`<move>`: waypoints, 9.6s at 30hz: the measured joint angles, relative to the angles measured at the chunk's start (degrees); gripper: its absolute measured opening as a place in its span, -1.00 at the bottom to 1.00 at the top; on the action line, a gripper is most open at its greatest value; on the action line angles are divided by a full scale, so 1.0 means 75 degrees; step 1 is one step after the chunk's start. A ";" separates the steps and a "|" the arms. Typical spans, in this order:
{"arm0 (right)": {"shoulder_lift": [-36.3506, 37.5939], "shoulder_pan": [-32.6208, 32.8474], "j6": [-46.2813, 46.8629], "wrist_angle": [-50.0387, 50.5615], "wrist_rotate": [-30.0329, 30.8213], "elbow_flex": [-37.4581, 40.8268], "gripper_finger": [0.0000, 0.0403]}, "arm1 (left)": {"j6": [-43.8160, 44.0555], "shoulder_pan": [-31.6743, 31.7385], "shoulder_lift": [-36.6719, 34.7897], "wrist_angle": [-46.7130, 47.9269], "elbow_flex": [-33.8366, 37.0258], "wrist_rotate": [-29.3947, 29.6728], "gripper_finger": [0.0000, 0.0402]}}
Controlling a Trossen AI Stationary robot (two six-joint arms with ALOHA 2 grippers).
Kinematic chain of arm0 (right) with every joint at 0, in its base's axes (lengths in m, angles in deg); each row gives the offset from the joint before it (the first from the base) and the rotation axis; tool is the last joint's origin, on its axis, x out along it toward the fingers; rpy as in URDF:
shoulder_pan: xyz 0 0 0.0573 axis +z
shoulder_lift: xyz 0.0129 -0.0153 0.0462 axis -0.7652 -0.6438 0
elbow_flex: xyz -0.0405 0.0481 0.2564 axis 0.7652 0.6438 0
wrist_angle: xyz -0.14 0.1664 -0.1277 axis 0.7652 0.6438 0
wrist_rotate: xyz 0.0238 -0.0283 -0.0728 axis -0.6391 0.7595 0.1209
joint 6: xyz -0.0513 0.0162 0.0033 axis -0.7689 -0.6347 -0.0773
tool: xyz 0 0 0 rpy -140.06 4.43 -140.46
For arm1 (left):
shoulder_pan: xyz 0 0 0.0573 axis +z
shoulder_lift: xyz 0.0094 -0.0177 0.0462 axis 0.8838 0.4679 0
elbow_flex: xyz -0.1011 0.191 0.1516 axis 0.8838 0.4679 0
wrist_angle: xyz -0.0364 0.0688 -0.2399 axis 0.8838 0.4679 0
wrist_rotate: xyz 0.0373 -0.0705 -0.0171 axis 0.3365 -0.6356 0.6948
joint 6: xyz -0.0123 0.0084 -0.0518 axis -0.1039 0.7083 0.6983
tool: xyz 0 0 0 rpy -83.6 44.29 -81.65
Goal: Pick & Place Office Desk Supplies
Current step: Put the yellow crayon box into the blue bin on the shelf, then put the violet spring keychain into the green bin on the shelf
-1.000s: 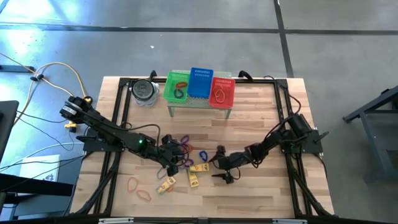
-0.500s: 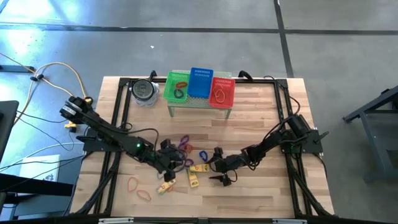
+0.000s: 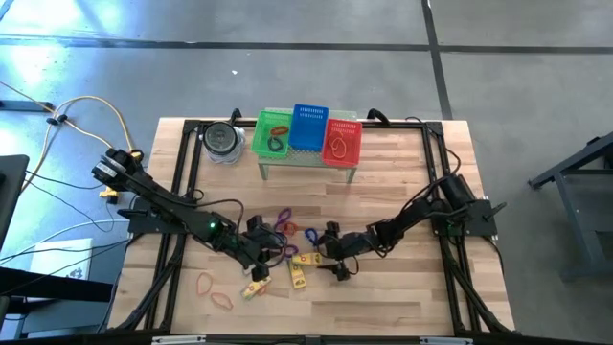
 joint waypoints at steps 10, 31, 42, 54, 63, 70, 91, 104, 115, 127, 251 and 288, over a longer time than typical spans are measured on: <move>-0.0427 0.0059 0.0149 -0.0298 -0.0072 -0.0218 0.51 | 0.0059 -0.0001 0.0000 -0.0003 0.0001 0.0004 -0.54; -0.0362 0.0324 0.0084 -0.0431 0.0090 -0.0210 -0.40 | 0.0082 -0.0001 0.0000 0.0000 0.0001 0.0000 -0.54; 0.0654 0.0358 -0.0315 0.0829 0.0742 -0.0180 -0.42 | 0.0022 -0.0004 0.0000 0.0006 0.0001 -0.0003 -0.54; 0.3340 0.0344 -0.0319 0.2508 0.3271 -0.0583 -0.43 | -0.0003 -0.0004 0.0000 0.0007 0.0001 -0.0020 -0.54; 0.4478 -0.0430 -0.0856 0.3565 0.5138 -0.2663 -0.42 | 0.0003 -0.0100 0.0000 0.0007 0.0001 -0.0091 -0.54; 0.4257 -0.1567 -0.0028 0.5800 0.5336 -0.4931 -0.42 | 0.0018 -0.0321 0.0000 0.0006 0.0001 -0.0096 -0.54; 0.2539 -0.4222 0.4353 0.8951 0.2557 -0.6388 -0.44 | -0.0221 -0.0861 0.0000 0.0036 0.0001 -0.0085 -0.54; 0.2249 -0.4999 0.4977 0.9284 0.1412 -0.6388 -0.27 | -0.0581 -0.0856 0.0000 0.0029 0.0001 -0.0044 -0.54; 0.2249 -0.5039 0.4890 0.9039 0.1402 -0.6388 0.13 | -0.0790 -0.0855 0.0000 0.0032 0.0000 -0.0025 -0.54; 0.2727 -0.4488 0.2481 0.6387 -0.1043 -0.6388 0.16 | -0.0802 -0.0855 -0.0059 0.0184 0.0001 -0.0700 -0.54; 0.3534 0.2302 0.5543 0.8765 0.4028 -0.2171 -0.14 | 0.0425 0.3128 0.1105 -0.0280 -0.0001 -0.1322 0.41; 0.3533 0.2302 0.5753 0.8593 0.4028 -0.2172 -0.14 | 0.0277 0.3531 0.2110 -0.0661 -0.0013 -0.1829 -0.24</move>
